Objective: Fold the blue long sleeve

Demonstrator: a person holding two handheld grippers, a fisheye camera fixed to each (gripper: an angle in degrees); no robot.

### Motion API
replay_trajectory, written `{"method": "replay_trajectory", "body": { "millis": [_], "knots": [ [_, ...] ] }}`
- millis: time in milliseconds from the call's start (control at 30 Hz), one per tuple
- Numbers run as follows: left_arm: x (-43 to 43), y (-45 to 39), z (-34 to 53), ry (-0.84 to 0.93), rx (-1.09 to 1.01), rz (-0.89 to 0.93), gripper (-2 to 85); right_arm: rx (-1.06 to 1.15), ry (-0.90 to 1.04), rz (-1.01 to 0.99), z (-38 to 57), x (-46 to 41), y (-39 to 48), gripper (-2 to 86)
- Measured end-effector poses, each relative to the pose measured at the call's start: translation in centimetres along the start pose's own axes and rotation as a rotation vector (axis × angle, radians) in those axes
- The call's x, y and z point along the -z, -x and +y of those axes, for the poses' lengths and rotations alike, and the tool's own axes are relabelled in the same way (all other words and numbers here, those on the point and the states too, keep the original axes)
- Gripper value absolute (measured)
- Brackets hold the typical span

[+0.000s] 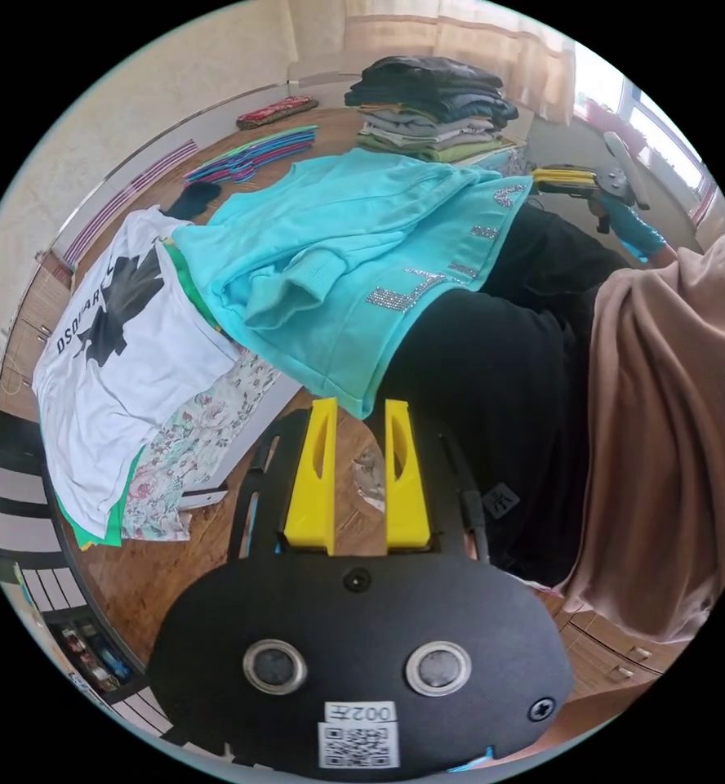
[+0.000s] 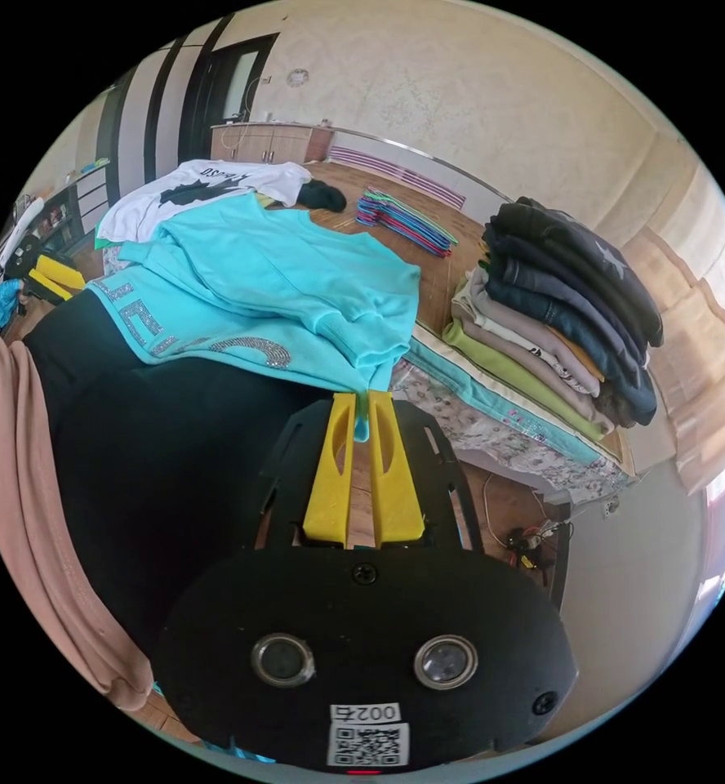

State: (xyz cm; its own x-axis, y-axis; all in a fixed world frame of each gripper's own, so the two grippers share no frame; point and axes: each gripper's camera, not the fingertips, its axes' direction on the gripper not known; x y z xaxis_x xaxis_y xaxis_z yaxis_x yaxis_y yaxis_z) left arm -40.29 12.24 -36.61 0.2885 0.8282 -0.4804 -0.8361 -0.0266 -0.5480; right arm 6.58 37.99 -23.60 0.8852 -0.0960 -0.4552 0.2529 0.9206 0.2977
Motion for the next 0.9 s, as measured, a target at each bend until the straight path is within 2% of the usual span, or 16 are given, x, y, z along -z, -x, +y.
{"method": "replay_trajectory", "body": {
  "millis": [267,600,900],
  "knots": [
    [0.8,-1.2,-1.1,0.009,-0.005,-0.103,4.6,0.003,0.014,-0.002,0.4,1.7,-0.6,1.0],
    [2.5,-1.5,-1.0,0.022,-0.034,-0.119,-0.3,0.009,0.004,0.01,0.1,3.8,-1.2,1.0],
    [6.1,-1.0,-0.5,0.021,-0.077,-0.139,-1.1,0.005,-0.011,0.024,-0.4,5.4,-1.7,0.9]
  ]
}}
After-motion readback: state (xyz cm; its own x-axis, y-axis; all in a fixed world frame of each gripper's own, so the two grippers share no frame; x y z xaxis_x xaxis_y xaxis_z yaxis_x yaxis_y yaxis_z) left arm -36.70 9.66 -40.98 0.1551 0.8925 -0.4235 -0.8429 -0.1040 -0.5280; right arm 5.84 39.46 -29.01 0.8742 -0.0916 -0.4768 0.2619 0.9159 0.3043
